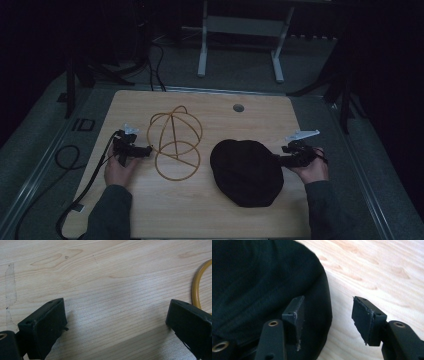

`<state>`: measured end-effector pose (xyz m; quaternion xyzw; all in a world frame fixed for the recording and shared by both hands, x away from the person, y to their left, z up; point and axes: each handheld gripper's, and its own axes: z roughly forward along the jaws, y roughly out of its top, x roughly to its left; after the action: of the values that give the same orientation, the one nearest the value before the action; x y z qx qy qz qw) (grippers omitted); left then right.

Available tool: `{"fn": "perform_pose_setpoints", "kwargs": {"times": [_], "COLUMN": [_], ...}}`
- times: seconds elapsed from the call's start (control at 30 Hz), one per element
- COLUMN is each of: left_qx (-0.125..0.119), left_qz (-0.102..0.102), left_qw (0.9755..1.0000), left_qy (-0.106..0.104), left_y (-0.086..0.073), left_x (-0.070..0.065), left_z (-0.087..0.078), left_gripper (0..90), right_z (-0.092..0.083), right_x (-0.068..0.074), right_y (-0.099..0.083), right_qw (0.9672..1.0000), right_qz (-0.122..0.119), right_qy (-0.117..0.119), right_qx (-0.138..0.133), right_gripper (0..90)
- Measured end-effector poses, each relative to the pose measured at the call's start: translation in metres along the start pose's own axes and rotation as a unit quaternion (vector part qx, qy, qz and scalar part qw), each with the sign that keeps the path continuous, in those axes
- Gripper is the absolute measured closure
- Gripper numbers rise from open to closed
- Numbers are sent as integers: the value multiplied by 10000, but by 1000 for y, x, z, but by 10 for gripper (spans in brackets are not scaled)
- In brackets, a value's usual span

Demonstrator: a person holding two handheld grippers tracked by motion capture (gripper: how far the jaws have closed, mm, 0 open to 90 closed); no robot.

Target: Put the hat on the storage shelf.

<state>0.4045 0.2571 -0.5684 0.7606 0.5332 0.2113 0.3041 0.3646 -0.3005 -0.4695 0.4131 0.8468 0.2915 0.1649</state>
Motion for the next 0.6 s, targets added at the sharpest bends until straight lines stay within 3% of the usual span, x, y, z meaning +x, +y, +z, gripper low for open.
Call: {"fn": "perform_pose_setpoints", "kwargs": {"times": [0.6], "left_qx": [-1], "left_qz": [0], "left_qw": [10000], "left_qy": [0], "left_y": [0], "left_x": [0], "left_z": [0], "left_gripper": [26], "right_z": [9], "right_x": [2], "right_y": [40], "right_qw": [9989], "right_qz": [-342], "right_qy": [317], "right_qx": [102], "right_gripper": [430]}}
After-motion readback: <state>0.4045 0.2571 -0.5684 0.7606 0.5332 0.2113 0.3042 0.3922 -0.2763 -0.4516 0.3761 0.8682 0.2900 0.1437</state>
